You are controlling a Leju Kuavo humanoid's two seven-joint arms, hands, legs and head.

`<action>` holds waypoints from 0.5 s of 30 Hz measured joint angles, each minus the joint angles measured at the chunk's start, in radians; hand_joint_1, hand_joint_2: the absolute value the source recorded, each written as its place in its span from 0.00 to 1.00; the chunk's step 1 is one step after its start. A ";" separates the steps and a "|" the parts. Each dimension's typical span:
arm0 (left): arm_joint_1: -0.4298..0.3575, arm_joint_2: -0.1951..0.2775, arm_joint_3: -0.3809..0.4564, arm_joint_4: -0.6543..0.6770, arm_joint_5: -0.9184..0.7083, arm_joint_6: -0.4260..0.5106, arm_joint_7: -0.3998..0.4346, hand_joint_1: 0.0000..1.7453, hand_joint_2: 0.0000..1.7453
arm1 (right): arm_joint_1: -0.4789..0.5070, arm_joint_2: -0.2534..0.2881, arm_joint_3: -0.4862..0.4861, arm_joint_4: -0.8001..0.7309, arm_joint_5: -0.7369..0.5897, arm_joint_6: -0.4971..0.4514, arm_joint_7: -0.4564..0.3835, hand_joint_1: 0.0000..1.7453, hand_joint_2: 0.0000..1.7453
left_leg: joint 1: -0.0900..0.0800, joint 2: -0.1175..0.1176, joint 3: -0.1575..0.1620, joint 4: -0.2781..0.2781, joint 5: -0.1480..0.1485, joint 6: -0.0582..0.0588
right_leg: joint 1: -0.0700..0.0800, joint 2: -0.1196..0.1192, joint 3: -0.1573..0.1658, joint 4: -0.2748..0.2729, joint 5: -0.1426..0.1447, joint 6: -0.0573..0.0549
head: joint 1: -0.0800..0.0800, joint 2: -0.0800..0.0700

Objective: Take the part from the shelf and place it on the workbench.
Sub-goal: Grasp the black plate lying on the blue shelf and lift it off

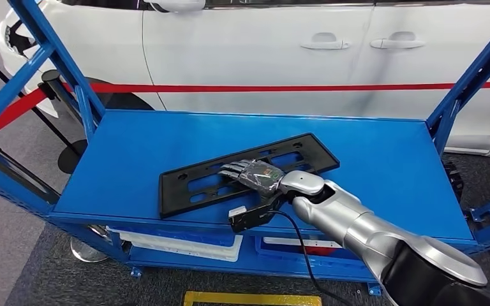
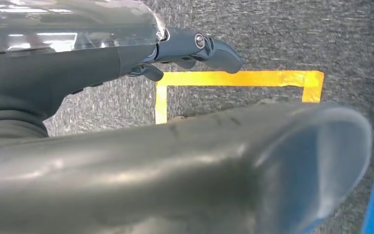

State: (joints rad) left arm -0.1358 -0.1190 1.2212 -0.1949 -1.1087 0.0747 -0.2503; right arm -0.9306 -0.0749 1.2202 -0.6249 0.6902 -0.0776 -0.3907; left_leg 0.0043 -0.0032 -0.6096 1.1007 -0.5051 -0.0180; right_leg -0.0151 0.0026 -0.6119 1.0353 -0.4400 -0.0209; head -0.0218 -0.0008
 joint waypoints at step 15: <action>0.002 -0.002 0.000 0.000 0.011 -0.006 -0.003 0.00 0.00 | 0.048 0.037 -0.001 0.054 0.250 -0.256 0.206 0.00 1.00 | 0.003 0.002 0.065 -0.112 0.061 0.043 | 0.002 0.002 -0.023 0.054 -0.034 0.038 | 0.002 0.000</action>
State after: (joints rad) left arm -0.1334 -0.1205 1.2207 -0.1949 -1.0978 0.0687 -0.2537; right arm -0.8824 -0.0382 1.2190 -0.5713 0.9407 -0.3337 -0.1845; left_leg 0.0073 -0.0014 -0.5444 0.9891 -0.4440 0.0247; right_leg -0.0128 0.0048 -0.6349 1.0891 -0.4741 0.0169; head -0.0199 -0.0008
